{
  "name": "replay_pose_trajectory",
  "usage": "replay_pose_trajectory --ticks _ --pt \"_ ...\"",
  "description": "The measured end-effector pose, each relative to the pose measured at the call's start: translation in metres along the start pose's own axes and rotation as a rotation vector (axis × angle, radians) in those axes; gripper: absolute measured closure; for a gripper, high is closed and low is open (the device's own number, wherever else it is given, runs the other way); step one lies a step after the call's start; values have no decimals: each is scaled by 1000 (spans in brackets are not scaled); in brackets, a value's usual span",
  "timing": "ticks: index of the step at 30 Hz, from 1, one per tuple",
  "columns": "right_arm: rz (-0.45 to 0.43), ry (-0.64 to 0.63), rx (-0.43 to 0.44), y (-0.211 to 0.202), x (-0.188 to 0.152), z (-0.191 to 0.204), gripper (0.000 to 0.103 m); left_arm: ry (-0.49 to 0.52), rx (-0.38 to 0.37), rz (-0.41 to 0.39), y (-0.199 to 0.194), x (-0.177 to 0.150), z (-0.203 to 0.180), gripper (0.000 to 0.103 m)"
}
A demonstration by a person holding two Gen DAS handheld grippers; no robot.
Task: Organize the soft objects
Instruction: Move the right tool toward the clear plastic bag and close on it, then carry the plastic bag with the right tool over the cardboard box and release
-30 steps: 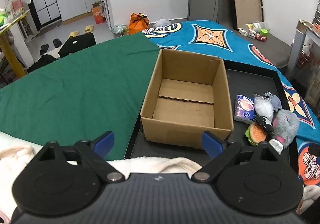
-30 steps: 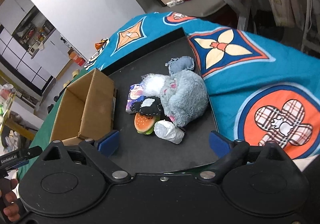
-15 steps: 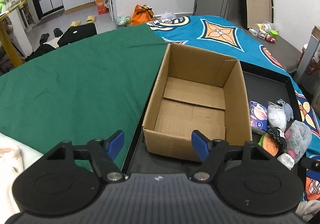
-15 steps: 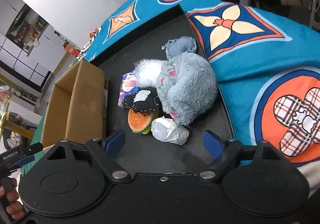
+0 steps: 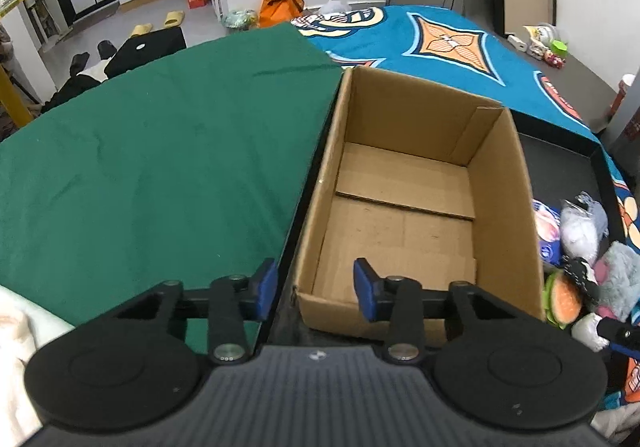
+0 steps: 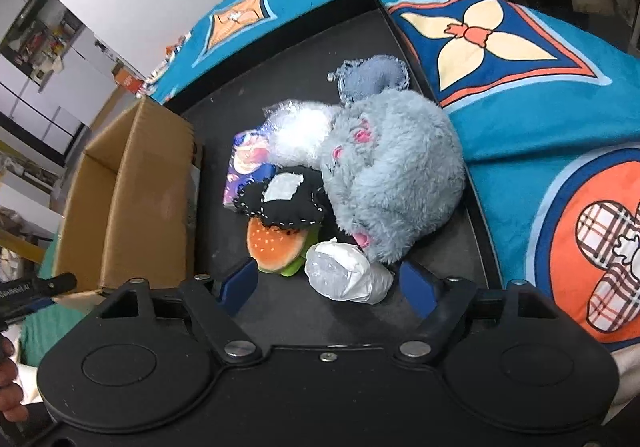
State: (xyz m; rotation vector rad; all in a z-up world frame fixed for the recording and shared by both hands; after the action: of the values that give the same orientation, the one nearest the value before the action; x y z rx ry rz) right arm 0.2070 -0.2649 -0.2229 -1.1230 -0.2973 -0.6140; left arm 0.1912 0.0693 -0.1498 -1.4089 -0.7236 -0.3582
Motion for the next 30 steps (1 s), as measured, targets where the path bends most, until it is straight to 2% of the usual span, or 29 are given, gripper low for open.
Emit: replay_pose_trajectory --ticks 3,5,6,7,10,12,30 --pt "15 1 -22 8 -2 3 36 -8 5 21 9 1 3 64" --pt "26 -32 -53 13 -4 9 44 -28 -11 25 14 4 7 73" --pt "35 -47 -82 16 -5 12 53 -32 -10 25 15 4 8 76" --pt "45 -47 -96 19 -6 12 66 -28 -5 33 17 5 8 84" --pt "44 -36 -98 19 -6 12 67 -26 0 57 24 5 8 92" --pt "41 -43 -93 16 -6 14 67 -12 10 55 24 5 9 92" --pt "-16 -83 -44 -27 -2 29 67 29 -59 32 3 -10 10 94"
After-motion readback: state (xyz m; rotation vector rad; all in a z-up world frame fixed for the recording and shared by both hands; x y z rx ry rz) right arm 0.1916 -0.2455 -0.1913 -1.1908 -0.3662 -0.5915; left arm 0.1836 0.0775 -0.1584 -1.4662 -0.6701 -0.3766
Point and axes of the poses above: each gripper's, at about its wrist camera, not at the fingertips, and y roughly the way its jaws point, z to its left, x to its top, the point moved 1 cm from there along y, roughly the way its jaws point, and after that the axes turned 8 degrees about -z, right-handed, at the moved point
